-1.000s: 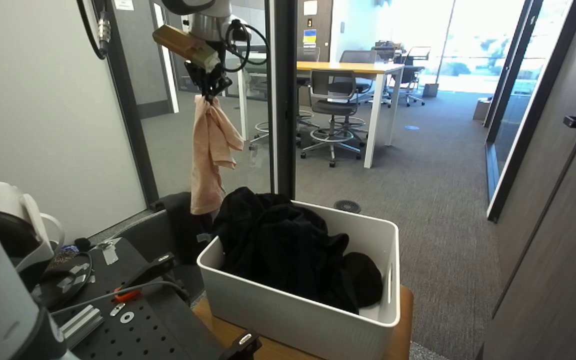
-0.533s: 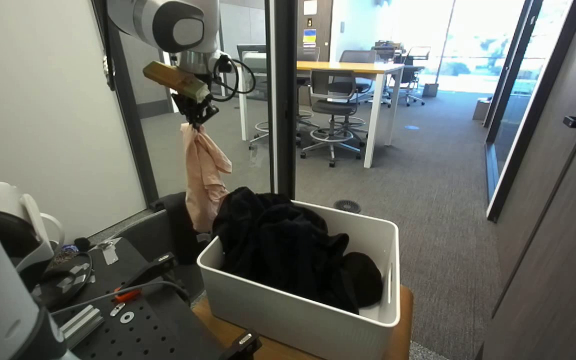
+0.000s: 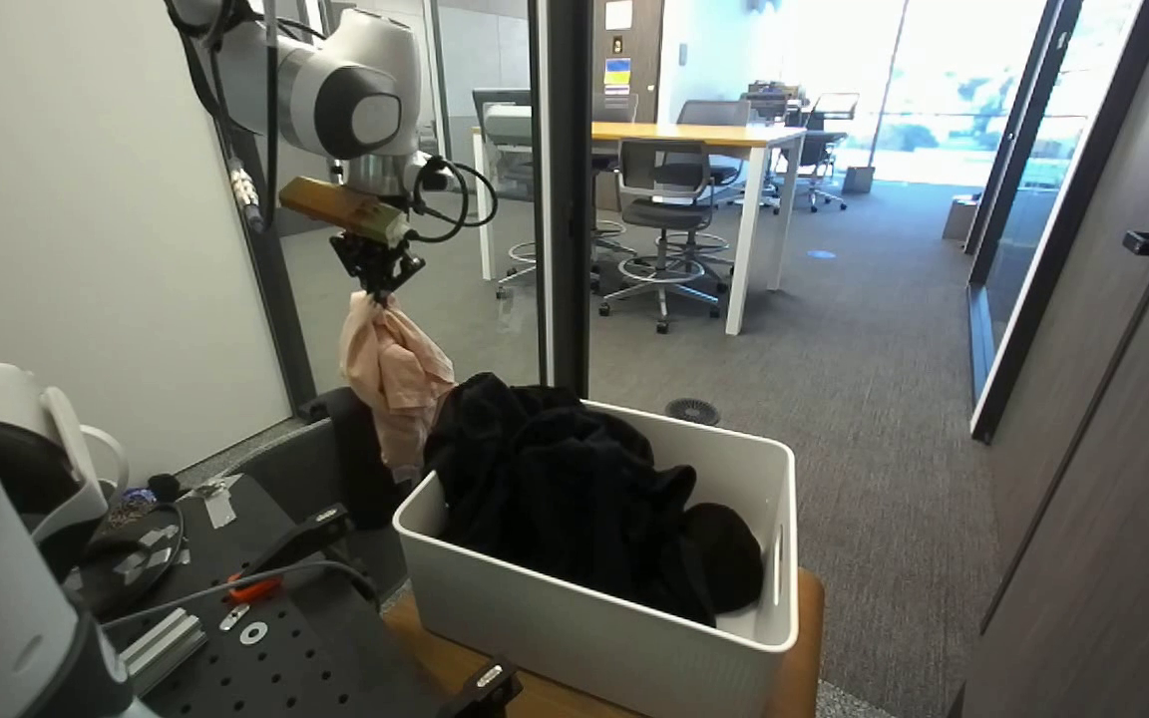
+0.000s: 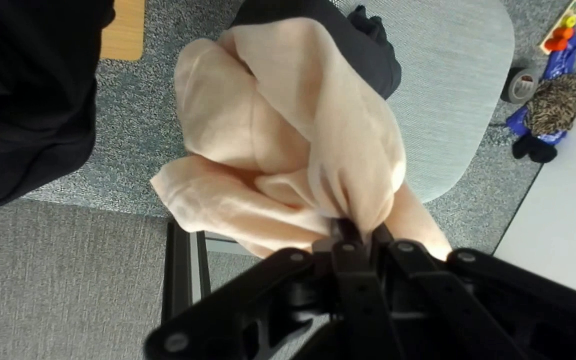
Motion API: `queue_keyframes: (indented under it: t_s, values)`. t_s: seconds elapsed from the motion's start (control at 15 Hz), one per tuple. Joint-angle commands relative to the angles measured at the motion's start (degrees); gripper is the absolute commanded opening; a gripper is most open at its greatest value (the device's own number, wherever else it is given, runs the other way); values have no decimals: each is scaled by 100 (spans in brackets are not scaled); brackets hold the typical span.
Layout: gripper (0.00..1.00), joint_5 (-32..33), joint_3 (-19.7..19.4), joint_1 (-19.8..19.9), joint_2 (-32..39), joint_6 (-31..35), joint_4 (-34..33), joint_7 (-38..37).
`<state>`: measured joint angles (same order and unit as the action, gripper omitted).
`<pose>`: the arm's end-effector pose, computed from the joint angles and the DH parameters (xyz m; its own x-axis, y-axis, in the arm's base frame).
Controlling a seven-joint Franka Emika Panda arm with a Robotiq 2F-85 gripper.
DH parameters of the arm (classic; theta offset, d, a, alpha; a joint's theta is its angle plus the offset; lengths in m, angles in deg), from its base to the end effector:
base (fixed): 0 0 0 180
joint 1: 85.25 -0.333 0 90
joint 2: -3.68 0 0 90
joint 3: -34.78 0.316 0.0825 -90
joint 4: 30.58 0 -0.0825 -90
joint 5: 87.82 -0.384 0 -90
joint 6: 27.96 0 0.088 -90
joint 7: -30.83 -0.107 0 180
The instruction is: Put a cloth from the box on the head rest of the chair
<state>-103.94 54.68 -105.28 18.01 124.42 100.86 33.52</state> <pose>0.4203 0.3427 0.2583 0.8851 0.4546 0.0994 0.4648 -0.8535 -0.2354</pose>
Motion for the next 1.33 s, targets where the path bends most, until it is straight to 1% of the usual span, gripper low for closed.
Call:
queue_keyframes:
  t_s: [0.0,0.53,0.73,1.07,1.13,1.2,1.27]
  values:
    - [7,475,24,-197,242,130,-264,-454]
    - [7,1298,-17,-767,847,183,-785,-977]
    - [7,1448,-62,-851,1092,149,-924,-1023]
    - [7,1493,-142,-876,1392,65,-1147,-1012]
    - [15,1487,-162,-863,1405,42,-1174,-1011]
    - [34,1478,-179,-850,1421,14,-1201,-1008]
    - [41,1479,-208,-847,1447,-9,-1238,-1016]
